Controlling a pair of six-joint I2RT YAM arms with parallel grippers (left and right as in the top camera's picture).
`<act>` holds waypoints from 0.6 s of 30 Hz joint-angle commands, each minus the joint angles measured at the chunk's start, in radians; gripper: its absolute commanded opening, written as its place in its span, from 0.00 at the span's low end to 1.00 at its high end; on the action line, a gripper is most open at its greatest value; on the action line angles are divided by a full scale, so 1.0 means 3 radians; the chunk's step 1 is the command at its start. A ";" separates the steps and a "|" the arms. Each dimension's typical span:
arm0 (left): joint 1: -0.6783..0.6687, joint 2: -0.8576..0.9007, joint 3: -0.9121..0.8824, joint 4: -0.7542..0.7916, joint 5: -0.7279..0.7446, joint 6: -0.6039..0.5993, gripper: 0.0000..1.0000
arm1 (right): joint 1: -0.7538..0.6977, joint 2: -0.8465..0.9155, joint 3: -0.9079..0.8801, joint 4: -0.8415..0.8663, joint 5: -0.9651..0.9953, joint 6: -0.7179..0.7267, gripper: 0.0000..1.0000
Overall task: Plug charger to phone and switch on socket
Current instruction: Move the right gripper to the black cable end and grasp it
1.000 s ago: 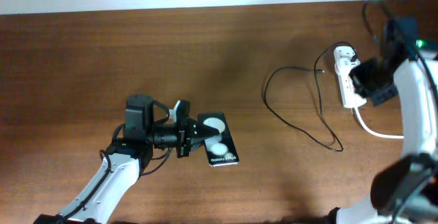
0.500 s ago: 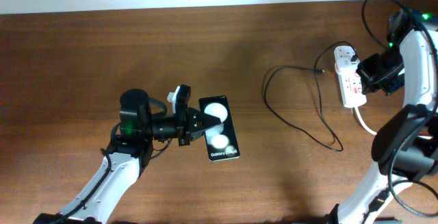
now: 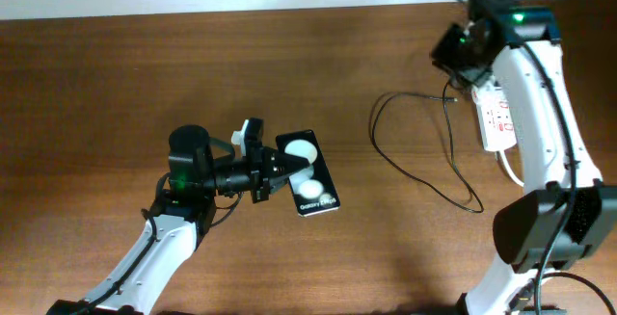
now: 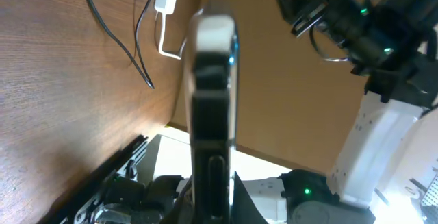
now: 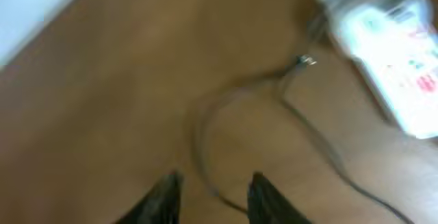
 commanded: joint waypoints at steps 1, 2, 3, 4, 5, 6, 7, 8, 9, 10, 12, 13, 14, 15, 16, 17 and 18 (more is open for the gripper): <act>-0.0009 -0.0006 0.0065 0.0027 0.0013 -0.0005 0.00 | 0.0182 0.0251 0.0050 0.0336 0.0048 0.0097 0.56; -0.0009 -0.0006 0.0065 0.0027 0.0014 -0.0005 0.00 | 0.0179 0.0383 0.0050 0.0354 0.0146 0.0431 0.59; -0.0009 -0.0006 0.0065 0.0027 0.0014 -0.0005 0.00 | 0.0172 0.0501 0.0050 0.0364 0.0240 0.0696 0.61; -0.0009 -0.0006 0.0065 0.0027 0.0019 -0.0005 0.00 | 0.0158 0.0679 0.0050 0.0385 0.0257 0.0880 0.67; -0.0009 -0.0006 0.0065 0.0027 0.0024 -0.0005 0.00 | 0.0156 0.0795 0.0050 0.0387 0.0244 0.0951 0.69; -0.0009 -0.0006 0.0065 0.0027 0.0024 -0.0005 0.00 | 0.0160 0.0974 0.0050 0.0384 0.0243 0.0993 0.70; -0.0009 -0.0006 0.0065 0.0027 0.0027 -0.0005 0.00 | 0.0160 0.1136 0.0050 0.0352 0.0228 0.0994 0.70; -0.0009 -0.0006 0.0065 0.0027 0.0027 -0.0005 0.00 | 0.0160 0.1205 0.0050 0.0334 0.0214 0.0996 0.74; -0.0009 -0.0006 0.0065 0.0027 0.0025 -0.0005 0.00 | 0.0160 0.1263 0.0050 0.0329 0.0223 0.1067 0.77; -0.0009 -0.0006 0.0065 0.0025 0.0025 -0.0005 0.00 | 0.0159 0.1280 0.0050 0.0337 0.0224 0.1120 0.79; -0.0009 -0.0006 0.0065 0.0027 0.0027 -0.0005 0.00 | 0.0159 0.1331 0.0020 0.0380 0.0242 0.1258 0.79; -0.0009 -0.0006 0.0065 0.0025 0.0027 -0.0005 0.00 | 0.0160 0.1359 0.0001 0.0381 0.0244 0.1268 0.79; -0.0009 -0.0006 0.0065 0.0025 0.0027 -0.0005 0.00 | 0.0159 0.1446 -0.0001 0.0381 0.0244 0.1278 0.51; -0.0009 -0.0006 0.0065 0.0027 0.0027 -0.0005 0.00 | 0.0156 0.1508 -0.0001 0.0381 0.0244 0.1241 0.33; -0.0009 -0.0006 0.0065 0.0025 0.0027 -0.0005 0.00 | 0.0158 0.1546 -0.0001 0.0381 0.0230 0.1240 0.31; -0.0009 -0.0006 0.0065 0.0025 0.0027 -0.0005 0.00 | 0.0160 0.1560 -0.0001 0.0381 0.0231 0.1240 0.26; -0.0009 -0.0006 0.0065 0.0025 0.0027 -0.0005 0.00 | 0.0160 0.1560 -0.0001 0.0383 0.0228 0.1217 0.21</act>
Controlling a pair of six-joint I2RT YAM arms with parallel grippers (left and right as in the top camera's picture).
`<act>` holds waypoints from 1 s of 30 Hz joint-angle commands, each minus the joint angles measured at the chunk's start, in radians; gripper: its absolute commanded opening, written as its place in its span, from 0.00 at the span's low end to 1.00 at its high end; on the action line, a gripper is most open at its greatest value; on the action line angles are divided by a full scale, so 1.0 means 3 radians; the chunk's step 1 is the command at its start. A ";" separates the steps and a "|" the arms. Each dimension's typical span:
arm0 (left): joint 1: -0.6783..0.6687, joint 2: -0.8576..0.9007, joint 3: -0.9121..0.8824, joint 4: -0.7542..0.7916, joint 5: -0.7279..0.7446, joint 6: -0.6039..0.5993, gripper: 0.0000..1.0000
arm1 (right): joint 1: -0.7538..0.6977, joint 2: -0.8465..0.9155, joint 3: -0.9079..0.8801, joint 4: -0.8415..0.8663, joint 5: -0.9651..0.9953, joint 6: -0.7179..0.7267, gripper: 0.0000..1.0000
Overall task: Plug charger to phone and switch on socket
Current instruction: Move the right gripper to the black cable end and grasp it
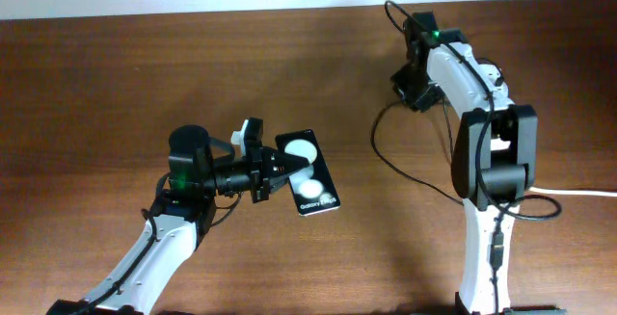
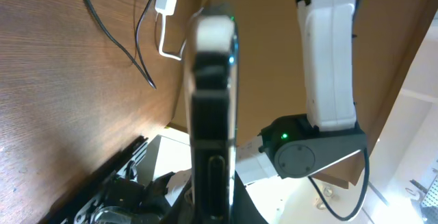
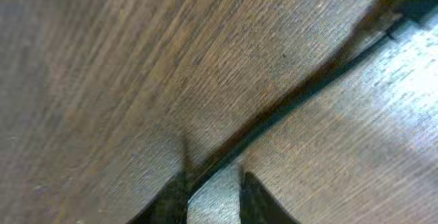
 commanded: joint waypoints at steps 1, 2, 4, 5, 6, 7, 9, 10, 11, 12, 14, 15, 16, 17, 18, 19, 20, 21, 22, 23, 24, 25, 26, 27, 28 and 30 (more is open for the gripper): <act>-0.0009 -0.0006 0.0065 0.0025 0.0038 -0.0005 0.00 | -0.0009 0.0034 -0.0018 0.0008 0.0038 -0.0153 0.20; -0.0009 -0.0006 0.0065 0.0025 0.0038 -0.0005 0.00 | -0.0001 0.0037 -0.0018 0.0010 0.0042 -0.0364 0.34; -0.0009 -0.0006 0.0065 0.0025 0.0039 -0.0005 0.00 | 0.0008 0.0037 -0.0018 0.0006 0.0042 -0.0430 0.68; -0.0009 -0.0006 0.0065 0.0027 0.0061 -0.0005 0.00 | 0.0008 0.0037 -0.0018 0.0006 0.0041 -0.0429 0.68; -0.0009 -0.0006 0.0065 0.0025 0.0074 -0.0005 0.00 | 0.0011 0.0037 -0.0018 0.0005 0.0041 -0.0430 0.49; -0.0009 -0.0006 0.0065 0.0025 0.0072 -0.0005 0.00 | 0.0022 0.0037 -0.0018 -0.0019 0.0039 -0.0435 0.32; -0.0009 -0.0006 0.0065 0.0025 0.0072 -0.0005 0.00 | 0.0118 0.0037 -0.0018 -0.0053 -0.0215 -0.1096 0.07; -0.0009 -0.0006 0.0065 0.0025 0.0072 -0.0005 0.00 | 0.0195 0.0037 -0.0018 -0.0131 -0.0331 -0.1408 0.06; -0.0009 -0.0006 0.0065 0.0027 0.0061 -0.0005 0.00 | 0.0384 0.0037 -0.0018 -0.0409 -0.0380 -0.1774 0.04; -0.0009 -0.0006 0.0065 0.0027 0.0062 -0.0005 0.00 | 0.0580 0.0037 -0.0018 -0.0678 -0.0376 -0.1990 0.04; -0.0009 -0.0006 0.0065 0.0027 0.0065 -0.0005 0.00 | 0.0889 0.0037 -0.0018 -0.0881 -0.0295 -0.2129 0.20; -0.0009 -0.0006 0.0065 0.0027 0.0067 -0.0005 0.00 | 0.0944 0.0037 -0.0018 -0.0877 -0.0254 -0.2127 0.39; -0.0009 -0.0006 0.0065 0.0027 0.0075 -0.0005 0.00 | 0.0977 0.0037 -0.0018 -0.0849 -0.0181 -0.2126 0.67; -0.0009 -0.0006 0.0065 0.0027 0.0072 -0.0005 0.00 | 0.0969 0.0037 -0.0018 -0.0787 -0.0037 -0.2125 0.76; -0.0009 -0.0006 0.0065 0.0027 0.0074 -0.0005 0.00 | 0.0923 0.0037 -0.0017 -0.0690 0.0211 -0.2054 0.82; -0.0009 -0.0006 0.0065 0.0027 0.0072 -0.0005 0.00 | 0.0874 0.0037 -0.0017 -0.0609 0.0331 -0.1944 0.84; -0.0009 -0.0006 0.0065 0.0027 0.0072 -0.0005 0.00 | 0.0818 0.0037 -0.0018 -0.0512 0.0341 -0.1934 0.85; -0.0009 -0.0006 0.0065 0.0027 0.0072 -0.0005 0.00 | 0.0753 0.0037 -0.0018 -0.0407 0.0338 -0.1907 0.85; -0.0009 -0.0006 0.0065 0.0027 0.0072 -0.0005 0.00 | 0.0713 0.0037 -0.0018 -0.0357 0.0304 -0.1898 0.85; -0.0009 -0.0006 0.0065 0.0025 0.0069 -0.0005 0.00 | 0.0674 0.0037 -0.0018 -0.0347 0.0175 -0.1898 0.84; -0.0009 -0.0006 0.0065 0.0027 0.0060 -0.0005 0.00 | 0.0669 0.0046 -0.0018 -0.0336 0.0127 -0.1877 0.77; -0.0009 -0.0006 0.0065 0.0027 0.0062 -0.0005 0.00 | 0.0669 0.0070 -0.0018 -0.0328 0.0126 -0.1821 0.70; -0.0009 -0.0006 0.0065 0.0027 0.0064 -0.0005 0.00 | 0.0669 0.0117 -0.0018 -0.0326 0.0127 -0.1821 0.61; -0.0009 -0.0006 0.0065 0.0027 0.0064 -0.0005 0.00 | 0.0669 0.0182 -0.0018 -0.0327 0.0127 -0.1822 0.52; -0.0009 -0.0006 0.0065 0.0027 0.0064 -0.0005 0.00 | 0.0669 0.0230 -0.0020 -0.0338 0.0127 -0.1822 0.47; -0.0009 -0.0006 0.0065 0.0025 0.0064 -0.0006 0.00 | 0.0669 0.0258 -0.0055 -0.0336 0.0128 -0.1823 0.37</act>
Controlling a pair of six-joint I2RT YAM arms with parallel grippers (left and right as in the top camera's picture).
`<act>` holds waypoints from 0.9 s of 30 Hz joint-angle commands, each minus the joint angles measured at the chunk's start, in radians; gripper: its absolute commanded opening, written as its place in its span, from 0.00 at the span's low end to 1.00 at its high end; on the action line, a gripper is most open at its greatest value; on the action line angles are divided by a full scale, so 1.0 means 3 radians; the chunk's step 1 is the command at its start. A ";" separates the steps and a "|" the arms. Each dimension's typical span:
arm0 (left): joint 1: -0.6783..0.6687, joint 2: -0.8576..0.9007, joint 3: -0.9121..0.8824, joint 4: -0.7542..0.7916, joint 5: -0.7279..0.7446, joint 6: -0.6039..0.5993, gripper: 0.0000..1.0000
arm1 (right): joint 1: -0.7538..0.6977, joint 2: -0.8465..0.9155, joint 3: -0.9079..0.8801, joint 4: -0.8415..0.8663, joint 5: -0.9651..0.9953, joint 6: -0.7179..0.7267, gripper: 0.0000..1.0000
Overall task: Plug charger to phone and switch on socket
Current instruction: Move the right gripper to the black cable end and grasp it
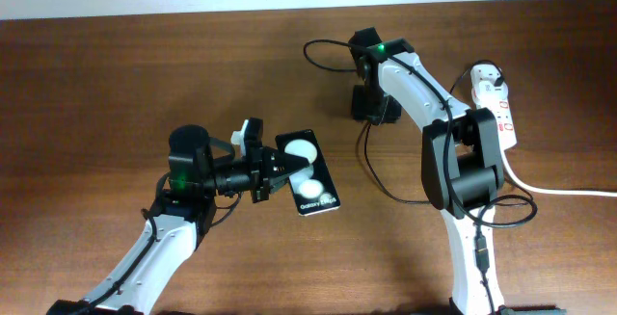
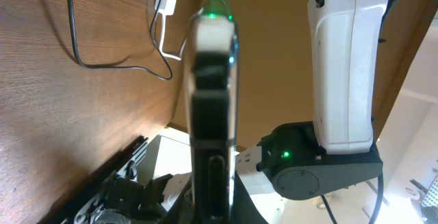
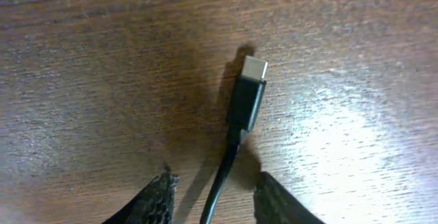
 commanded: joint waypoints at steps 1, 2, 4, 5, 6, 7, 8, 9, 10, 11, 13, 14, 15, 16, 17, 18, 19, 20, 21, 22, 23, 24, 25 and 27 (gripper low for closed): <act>-0.0009 -0.0008 0.0065 0.0025 0.0062 -0.0006 0.00 | -0.0004 0.0230 -0.0064 -0.0010 0.0060 0.0015 0.37; -0.0009 -0.0008 0.0065 0.0025 0.0062 -0.0006 0.00 | -0.0008 0.0230 -0.0064 -0.0001 0.0099 0.0014 0.32; -0.0009 -0.0008 0.0065 0.0025 0.0062 -0.0006 0.00 | -0.0010 0.0230 -0.0064 0.0010 0.0139 0.0015 0.19; -0.0009 -0.0008 0.0065 0.0025 0.0062 -0.0006 0.00 | -0.0010 0.0230 -0.0064 0.0022 0.0159 0.0014 0.15; -0.0009 -0.0009 0.0065 0.0025 0.0064 -0.0006 0.00 | -0.0013 0.0230 -0.0064 0.0034 0.0197 0.0013 0.10; -0.0009 -0.0008 0.0065 0.0025 0.0062 -0.0006 0.00 | -0.0023 0.0230 -0.0062 0.0048 0.0235 0.0013 0.11; -0.0009 -0.0008 0.0065 0.0024 0.0062 -0.0006 0.00 | -0.0070 0.0230 -0.0062 0.0070 0.0245 0.0014 0.22; -0.0009 -0.0008 0.0065 0.0025 0.0064 -0.0005 0.00 | -0.0116 0.0230 -0.0062 0.0084 0.0245 0.0014 0.34; -0.0009 -0.0008 0.0065 0.0024 0.0061 -0.0006 0.00 | -0.0145 0.0230 -0.0062 0.0088 0.0231 0.0017 0.34; -0.0009 -0.0008 0.0065 0.0024 0.0061 -0.0006 0.00 | -0.0164 0.0230 -0.0064 0.0131 0.0196 0.0015 0.35; -0.0009 -0.0008 0.0065 0.0024 0.0062 -0.0006 0.00 | -0.0161 0.0230 -0.0064 0.0159 0.0192 0.0015 0.28; -0.0009 -0.0008 0.0065 0.0025 0.0062 -0.0006 0.00 | -0.0159 0.0230 -0.0064 0.0132 0.0097 0.0014 0.17; -0.0009 -0.0008 0.0065 0.0024 0.0062 -0.0006 0.00 | -0.0159 0.0230 -0.0064 0.0090 -0.0048 0.0014 0.16; -0.0009 -0.0008 0.0065 0.0024 0.0061 -0.0006 0.00 | -0.0159 0.0230 -0.0064 0.0047 -0.0125 0.0014 0.16; -0.0009 -0.0008 0.0065 0.0025 0.0061 -0.0006 0.00 | -0.0156 0.0230 -0.0064 -0.0043 -0.0172 0.0014 0.16; -0.0009 -0.0008 0.0065 0.0024 0.0061 -0.0006 0.00 | -0.0156 0.0230 -0.0064 -0.0042 -0.0172 0.0014 0.16; -0.0009 -0.0008 0.0065 0.0024 0.0062 -0.0006 0.00 | -0.0156 0.0230 -0.0064 -0.0041 -0.0172 0.0014 0.14; -0.0009 -0.0009 0.0065 0.0024 0.0064 -0.0006 0.00 | -0.0156 0.0230 -0.0064 -0.0041 -0.0170 0.0014 0.09; -0.0009 -0.0008 0.0065 0.0024 0.0064 -0.0006 0.00 | -0.0156 0.0230 -0.0064 -0.0015 -0.0106 0.0014 0.04; -0.0009 -0.0008 0.0065 0.0025 0.0075 -0.0005 0.00 | -0.0160 0.0230 -0.0064 0.0025 0.0014 0.0013 0.04; -0.0009 -0.0009 0.0065 0.0025 0.0078 -0.0005 0.00 | -0.0163 0.0230 -0.0064 0.0032 0.0070 0.0013 0.04; -0.0009 -0.0009 0.0065 0.0025 0.0089 -0.0005 0.00 | -0.0163 0.0223 -0.0043 -0.0019 0.0069 0.0013 0.04; -0.0009 -0.0009 0.0065 0.0025 0.0081 -0.0004 0.00 | -0.0161 0.0223 0.0028 -0.0125 0.0065 -0.0029 0.04; -0.0009 -0.0008 0.0065 0.0027 0.0062 0.0212 0.00 | -0.0161 0.0177 0.0291 -0.0476 -0.0085 -0.0276 0.04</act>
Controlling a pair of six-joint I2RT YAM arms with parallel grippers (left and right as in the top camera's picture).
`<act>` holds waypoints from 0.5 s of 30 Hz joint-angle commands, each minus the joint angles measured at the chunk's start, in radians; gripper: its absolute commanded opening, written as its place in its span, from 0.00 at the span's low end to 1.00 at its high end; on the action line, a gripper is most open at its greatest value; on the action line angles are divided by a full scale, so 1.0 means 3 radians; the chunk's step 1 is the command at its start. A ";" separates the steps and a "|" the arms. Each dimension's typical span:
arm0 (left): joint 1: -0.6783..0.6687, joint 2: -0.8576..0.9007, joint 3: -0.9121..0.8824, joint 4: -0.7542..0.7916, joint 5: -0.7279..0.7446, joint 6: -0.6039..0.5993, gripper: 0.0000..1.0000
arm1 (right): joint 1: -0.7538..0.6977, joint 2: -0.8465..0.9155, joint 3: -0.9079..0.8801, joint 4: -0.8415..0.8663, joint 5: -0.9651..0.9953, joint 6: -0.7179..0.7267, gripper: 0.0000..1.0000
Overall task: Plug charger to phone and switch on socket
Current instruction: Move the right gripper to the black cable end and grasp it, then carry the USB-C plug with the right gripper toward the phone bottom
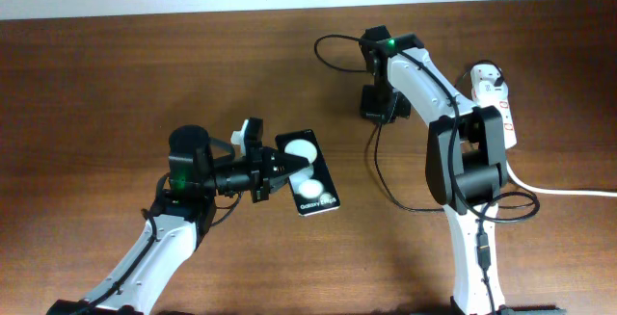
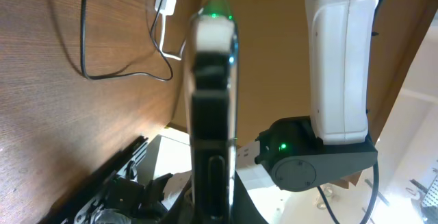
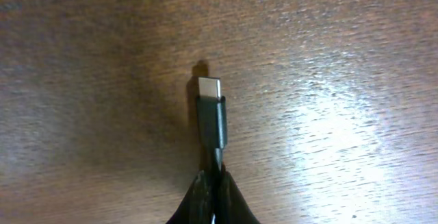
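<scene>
My left gripper (image 1: 275,172) is shut on a black phone (image 1: 308,186) with white circles and lettering on its face, held at the table's middle. In the left wrist view the phone (image 2: 212,107) rises edge-on from between the jaws. My right gripper (image 3: 213,180) is shut on the black charger cable just behind its plug (image 3: 211,118), whose metal tip points away over the wood. Overhead, the right gripper (image 1: 379,106) is at the back centre-right, and the cable (image 1: 371,166) trails from it in loops. The white socket strip (image 1: 497,108) lies at the right edge.
The table (image 1: 116,74) is dark brown wood. A white cord (image 1: 569,192) runs from the socket strip off the right side. The right arm's base (image 1: 472,267) stands at the front right, with the cable looped close by it.
My right gripper was open around the cable with the plug lying ahead of it. It is now shut on the cable just behind the plug. The left gripper and phone have not moved.
My right gripper began open near the socket strip at the far right. It then stood open over the cable nearer the centre, later open around the plug end, the cable having been dragged leftward. Now it grips the cable. The left gripper held the phone still throughout.
</scene>
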 commanded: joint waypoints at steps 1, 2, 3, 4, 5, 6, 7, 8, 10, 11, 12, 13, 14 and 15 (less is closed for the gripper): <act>-0.0009 -0.0008 0.0065 0.0027 0.0100 0.0374 0.00 | -0.0017 -0.0011 0.0371 -0.0462 -0.0216 -0.0423 0.04; -0.0009 -0.0006 0.0065 0.0027 0.0116 0.0422 0.00 | -0.0017 -0.0206 0.0484 -0.0623 -0.0277 -0.0482 0.04; -0.0009 -0.0008 0.0065 0.0027 0.0126 0.0431 0.00 | -0.0017 -0.0439 0.0491 -0.0720 -0.0308 -0.0481 0.04; -0.0009 -0.0006 0.0065 0.0027 0.0125 0.0431 0.00 | -0.0017 -0.0707 0.0491 -0.0797 -0.0394 -0.0482 0.04; -0.0009 -0.0006 0.0065 0.0027 0.0123 0.0431 0.00 | -0.0017 -0.0971 0.0491 -0.0861 -0.0427 -0.0482 0.04; -0.0009 -0.0008 0.0065 0.0027 0.0123 0.0431 0.00 | -0.0017 -0.1204 0.0491 -0.0952 -0.0426 -0.0488 0.04; -0.0009 -0.0006 0.0065 0.0027 0.0125 0.0431 0.00 | -0.0015 -0.1404 0.0491 -0.1048 -0.0426 -0.0507 0.04; -0.0009 -0.0006 0.0065 0.0027 0.0122 0.0431 0.00 | -0.0011 -0.1587 0.0490 -0.1184 -0.0426 -0.0507 0.04; -0.0009 -0.0008 0.0065 0.0025 0.0125 0.0430 0.00 | -0.0010 -0.1934 0.0488 -0.1606 -0.0445 -0.0505 0.04; -0.0009 -0.0006 0.0065 0.0025 0.0126 0.0430 0.00 | -0.0010 -0.2057 0.0484 -0.1741 -0.0521 -0.0507 0.04; -0.0009 -0.0006 0.0065 0.0024 0.0153 0.0430 0.00 | -0.0001 -0.2309 0.0366 -0.1741 -0.0797 -0.0556 0.04; -0.0009 -0.0006 0.0065 0.0024 0.0212 0.0429 0.00 | 0.0015 -0.2440 0.0300 -0.1741 -0.0857 -0.0553 0.04; -0.0009 -0.0006 0.0065 0.0024 0.0282 0.0430 0.00 | 0.0078 -0.2744 0.0118 -0.1740 -0.0875 -0.0399 0.04; -0.0009 -0.0006 0.0065 0.0024 0.0317 0.0429 0.00 | 0.0130 -0.2916 0.0008 -0.1740 -0.0875 -0.0320 0.04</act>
